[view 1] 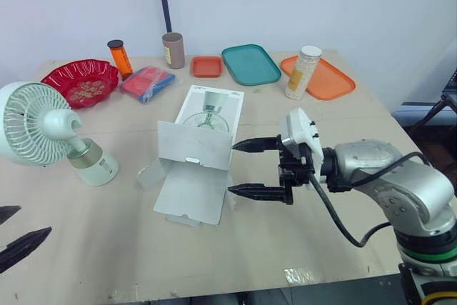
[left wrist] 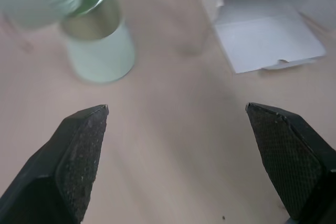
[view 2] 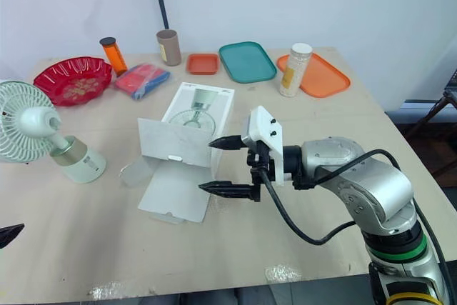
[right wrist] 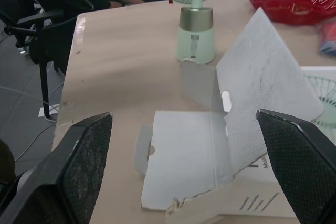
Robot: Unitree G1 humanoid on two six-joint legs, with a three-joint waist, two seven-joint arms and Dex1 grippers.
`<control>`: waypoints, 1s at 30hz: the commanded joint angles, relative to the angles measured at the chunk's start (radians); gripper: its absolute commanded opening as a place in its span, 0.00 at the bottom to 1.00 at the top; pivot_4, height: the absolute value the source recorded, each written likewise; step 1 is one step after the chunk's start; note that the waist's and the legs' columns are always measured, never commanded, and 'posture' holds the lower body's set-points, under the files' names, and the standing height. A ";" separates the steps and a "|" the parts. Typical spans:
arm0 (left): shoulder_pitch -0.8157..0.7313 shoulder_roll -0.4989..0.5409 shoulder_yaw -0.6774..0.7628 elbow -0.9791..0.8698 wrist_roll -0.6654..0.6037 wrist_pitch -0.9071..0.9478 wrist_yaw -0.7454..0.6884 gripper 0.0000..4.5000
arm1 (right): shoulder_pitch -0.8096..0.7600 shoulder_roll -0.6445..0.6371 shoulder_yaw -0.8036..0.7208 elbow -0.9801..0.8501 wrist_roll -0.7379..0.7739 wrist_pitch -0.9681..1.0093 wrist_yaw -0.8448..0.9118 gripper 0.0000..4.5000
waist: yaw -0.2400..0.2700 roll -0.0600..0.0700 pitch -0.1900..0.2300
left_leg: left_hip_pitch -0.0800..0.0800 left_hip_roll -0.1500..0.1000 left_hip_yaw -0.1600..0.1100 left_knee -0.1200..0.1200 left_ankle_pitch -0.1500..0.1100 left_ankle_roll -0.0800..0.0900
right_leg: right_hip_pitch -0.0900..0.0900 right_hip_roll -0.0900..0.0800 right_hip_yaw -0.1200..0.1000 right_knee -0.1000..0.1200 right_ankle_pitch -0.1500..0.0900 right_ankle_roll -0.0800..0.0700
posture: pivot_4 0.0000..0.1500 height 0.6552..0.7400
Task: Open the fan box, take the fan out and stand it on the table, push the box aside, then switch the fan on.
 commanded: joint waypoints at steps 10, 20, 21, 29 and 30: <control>-0.282 0.059 -0.265 -0.040 0.143 -0.261 -0.123 0.99 | 0.115 0.001 -0.079 -0.152 0.060 0.110 -0.224 1.00 | 0.000 0.000 0.001 | 0.000 0.001 0.001 0.000 0.000 0.000 | 0.000 0.001 0.001 0.000 0.001 0.000 | 1.00 1.00; -0.501 0.071 -0.481 0.049 0.212 -0.309 -0.102 0.99 | 0.147 0.126 -0.006 -0.168 0.006 0.233 -0.507 1.00 | -0.002 0.000 0.000 | 0.001 0.001 0.001 0.000 0.000 0.000 | 0.000 0.002 0.002 0.000 0.001 0.000 | 1.00 1.00; -0.524 0.074 -0.495 0.055 0.212 -0.303 -0.092 0.99 | 0.139 0.158 -0.009 -0.167 0.014 0.254 -0.542 1.00 | -0.002 0.001 0.000 | 0.001 0.001 0.001 0.000 0.000 0.000 | 0.000 0.002 0.003 0.000 0.001 0.000 | 1.00 1.00; -0.628 0.083 -0.574 0.076 0.195 -0.271 -0.087 0.99 | 0.043 0.383 0.016 -0.117 -0.007 0.396 -0.764 1.00 | -0.006 0.001 0.001 | 0.000 0.002 0.001 0.000 0.000 0.000 | -0.001 0.003 0.003 0.001 0.002 0.000 | 1.00 1.00; -0.631 0.085 -0.582 0.077 0.195 -0.266 -0.091 0.99 | 0.039 0.389 0.020 -0.111 -0.015 0.405 -0.771 1.00 | -0.009 0.001 0.001 | 0.000 0.002 0.000 0.000 0.000 0.000 | -0.002 0.003 0.003 0.001 0.002 0.000 | 1.00 1.00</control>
